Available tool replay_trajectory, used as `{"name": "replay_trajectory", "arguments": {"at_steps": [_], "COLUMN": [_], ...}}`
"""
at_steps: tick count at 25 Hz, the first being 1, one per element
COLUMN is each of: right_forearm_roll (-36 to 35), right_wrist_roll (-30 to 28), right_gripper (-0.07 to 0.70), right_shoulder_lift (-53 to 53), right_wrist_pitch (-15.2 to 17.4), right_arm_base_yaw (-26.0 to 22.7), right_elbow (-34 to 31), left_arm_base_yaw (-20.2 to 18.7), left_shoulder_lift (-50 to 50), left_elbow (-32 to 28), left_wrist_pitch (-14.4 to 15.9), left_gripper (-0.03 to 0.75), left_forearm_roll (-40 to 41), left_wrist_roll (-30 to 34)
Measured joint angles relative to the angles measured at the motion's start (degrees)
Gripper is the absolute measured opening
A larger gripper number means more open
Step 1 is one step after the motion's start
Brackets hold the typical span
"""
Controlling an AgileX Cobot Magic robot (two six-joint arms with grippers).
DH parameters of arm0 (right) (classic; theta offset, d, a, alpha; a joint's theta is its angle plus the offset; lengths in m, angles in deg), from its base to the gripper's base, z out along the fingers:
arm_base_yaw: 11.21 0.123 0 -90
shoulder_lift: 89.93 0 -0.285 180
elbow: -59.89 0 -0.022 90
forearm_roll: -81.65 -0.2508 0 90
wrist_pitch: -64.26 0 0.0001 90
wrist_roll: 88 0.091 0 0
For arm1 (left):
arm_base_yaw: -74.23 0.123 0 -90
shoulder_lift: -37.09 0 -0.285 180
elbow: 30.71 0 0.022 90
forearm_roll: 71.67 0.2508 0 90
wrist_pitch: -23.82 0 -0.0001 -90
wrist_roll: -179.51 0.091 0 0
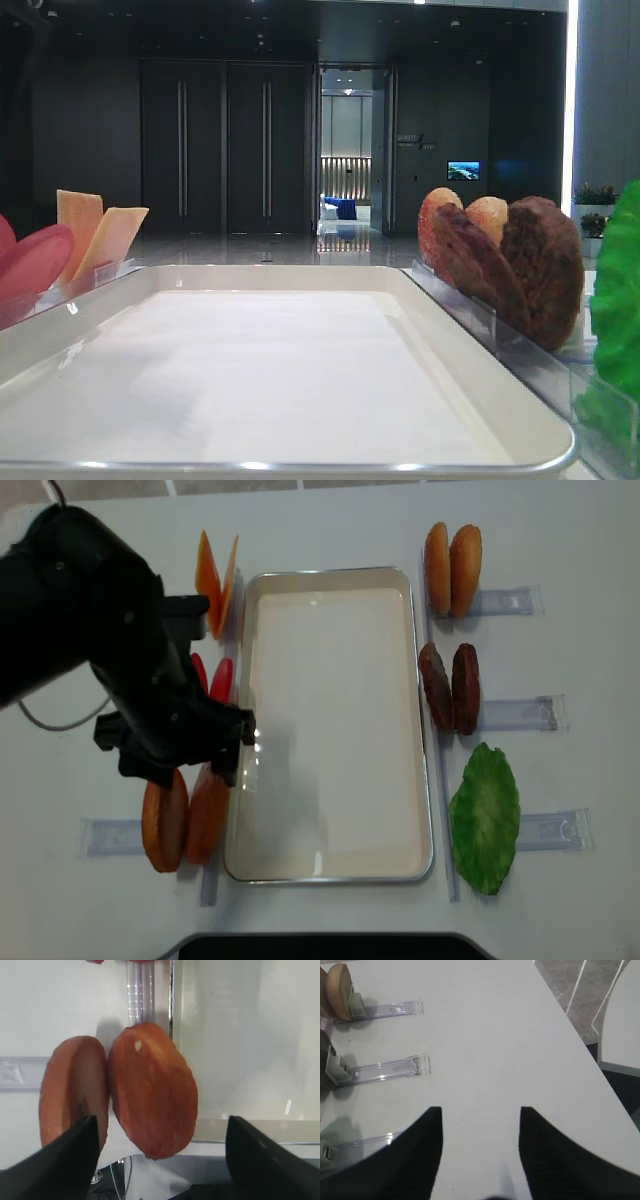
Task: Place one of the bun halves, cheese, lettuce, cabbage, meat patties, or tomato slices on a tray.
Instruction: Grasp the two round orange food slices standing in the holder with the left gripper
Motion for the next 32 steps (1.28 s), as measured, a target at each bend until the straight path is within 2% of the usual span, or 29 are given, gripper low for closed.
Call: {"name": "replay_trajectory", "arguments": {"at_steps": [8,17,19,23,24,32], "right_forearm_roll": [0.0,0.0,0.0,0.0,0.0,0.0], "right_wrist_roll": [0.0,0.0,0.0,0.0,0.0,0.0], "right_gripper": [0.34,0.34,0.34,0.34,0.34,0.34], "right_shoulder_lift": [0.0,0.0,0.0,0.0,0.0,0.0], "right_wrist_pitch": [0.0,0.0,0.0,0.0,0.0,0.0], "right_arm_base_yaw": [0.0,0.0,0.0,0.0,0.0,0.0], "right_elbow": [0.0,0.0,0.0,0.0,0.0,0.0], "left_arm_base_yaw": [-0.02,-0.15,-0.32,-0.41,-0.41,-0.41], "left_shoulder_lift": [4.95,9.61,9.87,9.97,9.97,9.34], "left_elbow": [0.0,0.0,0.0,0.0,0.0,0.93], "left_wrist_pitch": [-4.4,-4.8,-4.8,-3.34,-2.9,-1.5], "left_gripper": [0.601,0.587,0.524,0.22,0.2,0.19], "left_forearm_roll": [0.0,-1.48,-1.55,-0.99,-0.64,-1.4], "left_wrist_roll": [0.0,1.07,1.13,1.27,1.49,2.56]}}
